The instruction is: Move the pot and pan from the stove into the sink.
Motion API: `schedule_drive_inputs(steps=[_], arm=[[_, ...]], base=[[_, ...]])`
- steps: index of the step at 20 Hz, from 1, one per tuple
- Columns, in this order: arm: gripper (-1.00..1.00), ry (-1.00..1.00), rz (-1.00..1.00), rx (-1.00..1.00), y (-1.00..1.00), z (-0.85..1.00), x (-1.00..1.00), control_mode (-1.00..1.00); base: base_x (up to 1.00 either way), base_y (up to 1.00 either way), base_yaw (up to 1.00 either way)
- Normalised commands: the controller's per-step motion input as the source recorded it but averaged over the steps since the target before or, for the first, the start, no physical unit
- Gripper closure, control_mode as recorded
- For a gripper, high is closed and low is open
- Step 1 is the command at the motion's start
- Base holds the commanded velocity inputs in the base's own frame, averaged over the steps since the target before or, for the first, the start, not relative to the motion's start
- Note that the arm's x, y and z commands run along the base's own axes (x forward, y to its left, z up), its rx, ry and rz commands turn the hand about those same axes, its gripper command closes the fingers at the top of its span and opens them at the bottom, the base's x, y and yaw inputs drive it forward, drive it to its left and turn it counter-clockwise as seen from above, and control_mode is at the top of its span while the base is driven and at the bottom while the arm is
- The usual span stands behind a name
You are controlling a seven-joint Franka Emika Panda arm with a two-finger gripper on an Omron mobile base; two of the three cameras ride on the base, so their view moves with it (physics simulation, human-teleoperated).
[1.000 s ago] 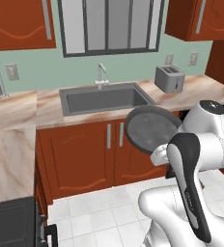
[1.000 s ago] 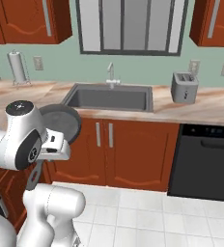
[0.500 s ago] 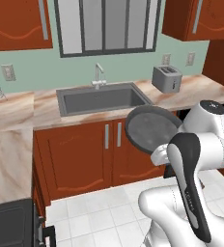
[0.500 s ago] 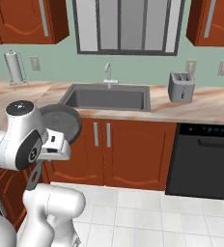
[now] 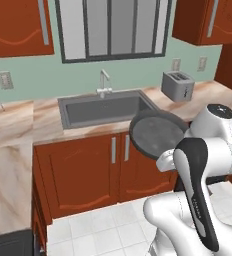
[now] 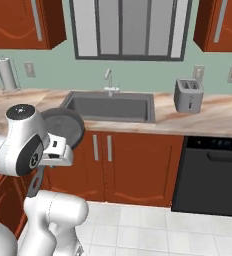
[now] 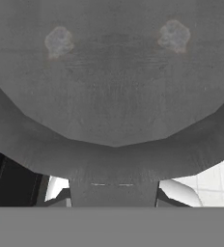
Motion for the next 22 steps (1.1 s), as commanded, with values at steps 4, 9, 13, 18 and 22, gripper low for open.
schedule_drive_inputs(steps=[4,9,13,18,22], arm=[[1.0,0.0,0.0,0.0,0.0,0.0,0.0,1.0],[1.0,0.0,0.0,0.0,0.0,0.0,0.0,1.0],[1.0,0.0,0.0,0.0,0.0,0.0,0.0,1.0],[1.0,0.0,0.0,0.0,0.0,0.0,0.0,1.0],[1.0,0.0,0.0,0.0,0.0,0.0,0.0,1.0]], base=[[0.58,0.08,-0.04],[0.57,0.08,-0.04],[0.56,0.07,-0.04],[0.53,0.08,-0.04],[0.53,0.09,-0.03]])
